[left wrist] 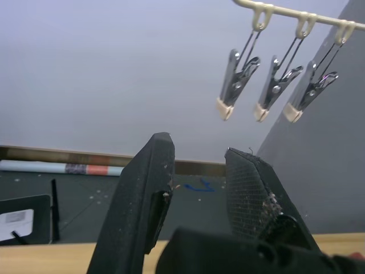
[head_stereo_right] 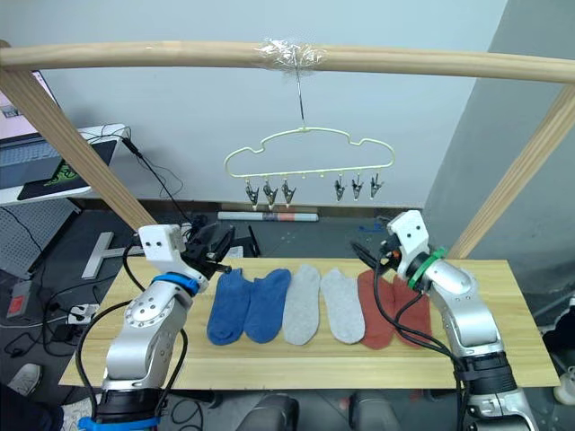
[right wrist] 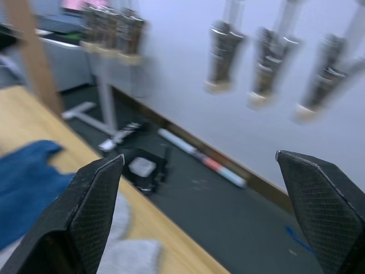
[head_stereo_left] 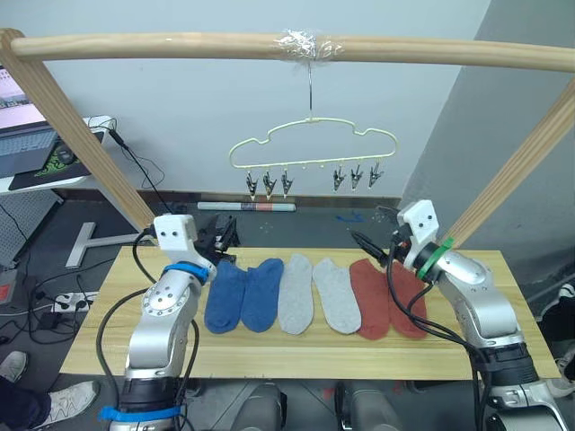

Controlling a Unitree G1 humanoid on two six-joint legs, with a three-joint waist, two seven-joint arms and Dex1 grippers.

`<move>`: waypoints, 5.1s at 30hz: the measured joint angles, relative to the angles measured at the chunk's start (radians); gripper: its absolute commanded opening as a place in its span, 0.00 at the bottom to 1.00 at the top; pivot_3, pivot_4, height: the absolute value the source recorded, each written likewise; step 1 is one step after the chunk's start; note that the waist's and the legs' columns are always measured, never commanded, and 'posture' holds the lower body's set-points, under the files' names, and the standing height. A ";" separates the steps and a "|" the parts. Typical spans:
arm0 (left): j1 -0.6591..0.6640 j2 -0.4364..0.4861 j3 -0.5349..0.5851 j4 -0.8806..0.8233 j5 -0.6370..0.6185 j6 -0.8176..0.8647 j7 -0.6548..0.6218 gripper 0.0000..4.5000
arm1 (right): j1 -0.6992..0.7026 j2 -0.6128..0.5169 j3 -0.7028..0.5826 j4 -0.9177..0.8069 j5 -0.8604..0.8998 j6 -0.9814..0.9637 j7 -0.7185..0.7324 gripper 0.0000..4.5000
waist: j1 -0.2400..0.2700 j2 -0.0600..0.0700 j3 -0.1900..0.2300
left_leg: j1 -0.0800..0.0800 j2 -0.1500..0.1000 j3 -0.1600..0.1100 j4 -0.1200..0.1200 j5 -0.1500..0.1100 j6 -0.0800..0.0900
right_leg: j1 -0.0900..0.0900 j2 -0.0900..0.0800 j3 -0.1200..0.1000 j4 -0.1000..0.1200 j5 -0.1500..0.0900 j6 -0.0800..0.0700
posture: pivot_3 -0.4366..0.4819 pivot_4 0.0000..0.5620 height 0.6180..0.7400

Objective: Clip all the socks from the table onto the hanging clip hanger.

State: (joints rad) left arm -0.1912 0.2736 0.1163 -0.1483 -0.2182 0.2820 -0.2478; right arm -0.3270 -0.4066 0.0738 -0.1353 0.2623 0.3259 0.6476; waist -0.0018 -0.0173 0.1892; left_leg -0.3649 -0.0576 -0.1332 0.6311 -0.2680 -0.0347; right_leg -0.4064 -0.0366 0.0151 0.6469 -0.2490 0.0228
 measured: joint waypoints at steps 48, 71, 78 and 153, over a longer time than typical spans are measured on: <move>-0.331 -0.075 -0.077 0.319 0.235 -0.160 0.123 0.39 | -0.209 0.076 0.089 -0.177 0.212 0.265 0.068 1.00 | -0.003 -0.005 0.006 | -0.001 -0.001 0.000 0.000 0.000 0.000 | -0.001 -0.001 -0.001 0.000 0.001 0.000 | 0.45 0.36 1.00; -0.333 -0.093 -0.062 0.317 0.137 -0.131 0.073 0.00 | -0.208 0.062 0.084 -0.176 0.220 0.270 0.040 1.00 | -0.004 -0.005 0.006 | -0.001 -0.001 0.001 0.000 0.000 -0.001 | -0.001 -0.001 -0.001 0.000 0.001 0.000 | 0.45 0.36 1.00; -0.314 -0.066 -0.026 0.283 0.023 -0.068 -0.030 0.00 | -0.044 -0.025 0.092 -0.098 0.061 0.205 -0.008 1.00 | -0.008 -0.005 0.006 | 0.000 0.000 0.001 0.000 0.000 -0.001 | -0.002 -0.001 -0.001 0.001 0.001 0.000 | 0.46 0.36 1.00; -0.253 -0.084 0.115 0.137 -0.239 0.181 -0.026 0.00 | 0.112 -0.065 0.033 0.041 -0.213 -0.017 -0.083 0.01 | -0.030 -0.004 0.008 | 0.001 0.001 0.002 0.013 -0.002 0.003 | 0.001 0.000 0.000 0.011 -0.002 0.007 | 0.49 0.37 1.00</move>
State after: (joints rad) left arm -0.4437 0.1900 0.2311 -0.0114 -0.4570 0.4633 -0.2741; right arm -0.2154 -0.4715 0.1067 -0.0942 0.0493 0.3094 0.5650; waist -0.0321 -0.0215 0.1975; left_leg -0.3637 -0.0565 -0.1316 0.6438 -0.2702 -0.0314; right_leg -0.4053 -0.0362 0.0149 0.6574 -0.2507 0.0297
